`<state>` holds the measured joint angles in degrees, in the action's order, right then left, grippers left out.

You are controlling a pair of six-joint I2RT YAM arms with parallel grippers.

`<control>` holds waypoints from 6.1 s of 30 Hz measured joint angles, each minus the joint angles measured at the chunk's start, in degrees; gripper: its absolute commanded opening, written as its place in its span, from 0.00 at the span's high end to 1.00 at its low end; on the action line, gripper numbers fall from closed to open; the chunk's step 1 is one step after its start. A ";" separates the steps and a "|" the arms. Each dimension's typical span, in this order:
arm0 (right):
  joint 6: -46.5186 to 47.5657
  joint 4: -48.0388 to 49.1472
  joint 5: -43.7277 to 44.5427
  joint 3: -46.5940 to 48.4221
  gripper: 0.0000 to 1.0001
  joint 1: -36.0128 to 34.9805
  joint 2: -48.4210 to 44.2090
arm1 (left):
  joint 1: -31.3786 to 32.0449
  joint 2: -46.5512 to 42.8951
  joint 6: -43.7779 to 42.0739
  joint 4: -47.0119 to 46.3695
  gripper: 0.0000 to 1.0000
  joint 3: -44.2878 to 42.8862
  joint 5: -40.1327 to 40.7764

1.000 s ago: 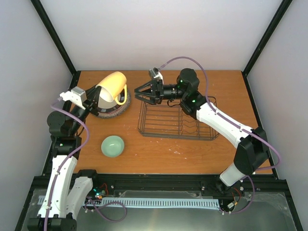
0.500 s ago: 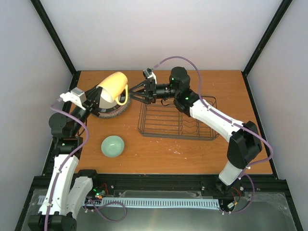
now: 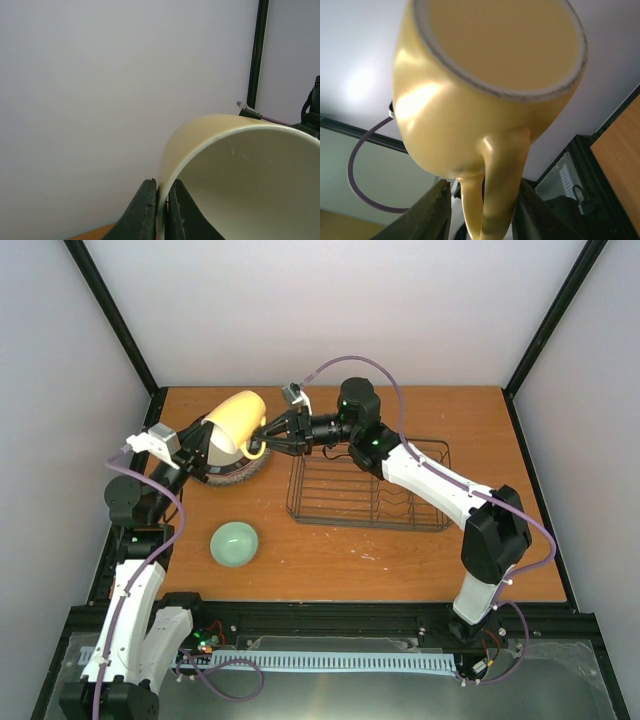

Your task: Load the mixed dishes into the dish rack

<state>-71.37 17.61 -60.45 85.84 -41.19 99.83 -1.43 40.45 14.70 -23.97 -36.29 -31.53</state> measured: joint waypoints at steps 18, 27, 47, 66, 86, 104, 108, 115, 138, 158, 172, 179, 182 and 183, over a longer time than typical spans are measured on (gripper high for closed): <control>3.39 -5.57 1.49 2.10 0.97 -0.22 0.83 | 0.00 2.51 0.28 -3.50 0.89 0.00 0.00; 12.46 -15.58 4.07 3.80 0.97 1.38 0.74 | 0.00 4.31 -0.26 -2.99 0.59 -0.02 1.49; 49.72 -53.16 45.03 5.66 0.97 9.27 -11.96 | 0.00 1.57 -9.33 10.32 0.44 -4.39 20.63; 64.52 -52.39 69.51 -10.88 0.97 1.97 -11.17 | 0.00 1.18 -11.28 12.00 0.44 1.88 26.64; 70.12 -45.29 73.31 -6.23 0.97 -0.37 6.21 | 0.00 1.40 -11.54 12.02 0.41 3.78 32.30; 70.82 -42.73 73.37 -6.62 0.90 -0.33 9.01 | 0.00 1.42 -12.11 12.09 0.35 3.78 34.99; 69.88 -43.06 73.55 -6.80 0.85 -0.33 8.98 | 0.00 2.78 -11.89 13.66 0.35 3.41 35.39; 68.78 -43.69 73.66 -8.70 0.74 -0.33 8.41 | -0.02 8.63 -10.12 21.55 0.35 -1.05 34.45; 66.27 -46.03 73.99 -10.16 0.44 -0.37 -2.01 | -4.98 10.69 -7.13 35.87 0.33 -7.41 28.63; 66.36 -65.83 72.65 10.01 0.43 -22.73 -5.92 | -6.84 19.65 -16.41 52.24 0.55 -15.85 14.34; 64.02 -70.71 68.30 4.76 0.40 -22.93 -15.28 | -6.54 17.90 -40.57 60.15 0.46 -8.70 4.66; 64.06 -70.71 67.41 2.71 0.38 -21.59 -18.12 | -6.54 18.88 -45.86 65.31 0.48 -5.09 5.88; 64.43 -70.58 66.88 1.79 0.38 -20.90 -18.18 | -6.54 18.38 -47.39 68.39 0.50 -4.76 6.88; 64.54 -70.51 66.58 1.44 0.38 -20.57 -18.23 | -6.54 18.12 -47.80 69.51 0.51 -4.76 7.15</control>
<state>-6.83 -52.90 6.13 87.29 -61.76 81.60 -7.97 58.57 -33.10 45.54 -41.06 -24.38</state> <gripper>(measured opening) 0.619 0.512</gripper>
